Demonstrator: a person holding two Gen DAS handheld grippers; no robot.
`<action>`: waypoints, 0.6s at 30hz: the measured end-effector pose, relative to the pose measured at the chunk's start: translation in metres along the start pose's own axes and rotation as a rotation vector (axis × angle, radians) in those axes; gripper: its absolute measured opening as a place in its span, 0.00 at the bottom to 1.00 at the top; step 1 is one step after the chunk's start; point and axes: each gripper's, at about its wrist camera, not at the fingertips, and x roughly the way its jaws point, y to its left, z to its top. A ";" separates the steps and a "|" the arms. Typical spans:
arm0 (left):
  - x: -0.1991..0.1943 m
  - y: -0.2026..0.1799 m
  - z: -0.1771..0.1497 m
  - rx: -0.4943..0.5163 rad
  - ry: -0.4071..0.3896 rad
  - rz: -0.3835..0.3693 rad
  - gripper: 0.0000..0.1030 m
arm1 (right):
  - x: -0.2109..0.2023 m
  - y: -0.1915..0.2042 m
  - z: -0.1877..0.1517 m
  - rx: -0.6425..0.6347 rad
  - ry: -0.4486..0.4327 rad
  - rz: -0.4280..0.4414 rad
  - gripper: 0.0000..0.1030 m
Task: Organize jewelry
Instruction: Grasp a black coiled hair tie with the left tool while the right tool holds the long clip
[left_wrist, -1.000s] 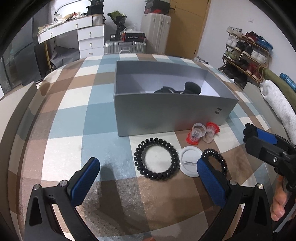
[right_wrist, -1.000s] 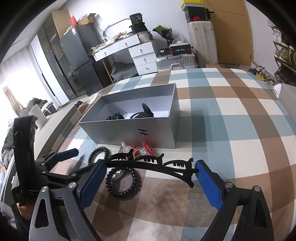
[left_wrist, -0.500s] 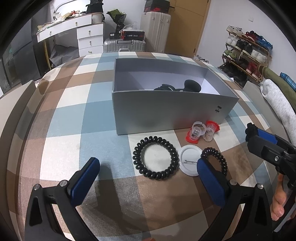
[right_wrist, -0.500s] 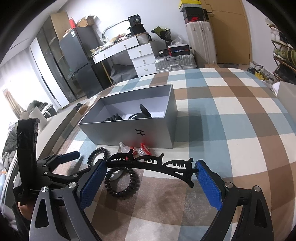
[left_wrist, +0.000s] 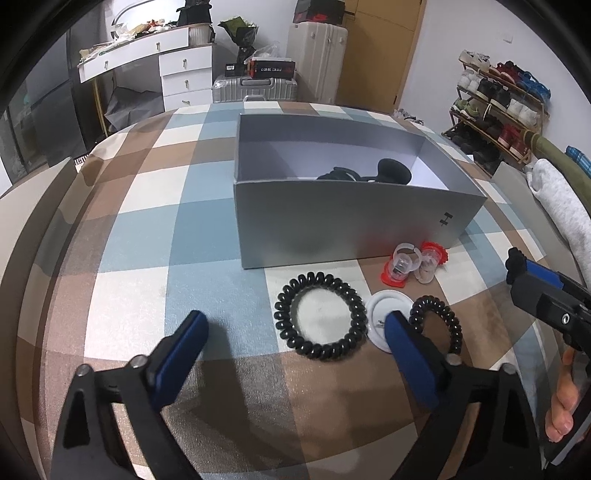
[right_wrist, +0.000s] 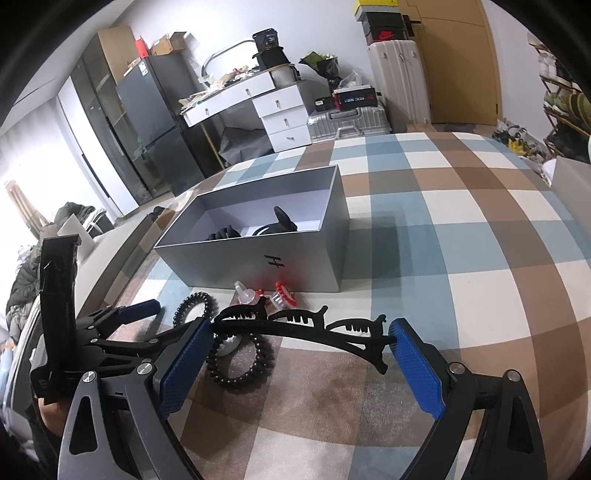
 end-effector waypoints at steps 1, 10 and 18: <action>-0.001 0.002 0.000 -0.008 -0.002 -0.007 0.84 | 0.000 0.000 0.000 0.000 0.001 0.001 0.93; -0.003 0.008 0.002 -0.008 -0.004 0.032 0.48 | -0.006 -0.001 0.000 0.000 -0.008 0.003 0.94; 0.001 0.006 0.004 0.027 0.000 0.042 0.05 | -0.009 0.001 0.000 -0.004 -0.016 0.018 0.94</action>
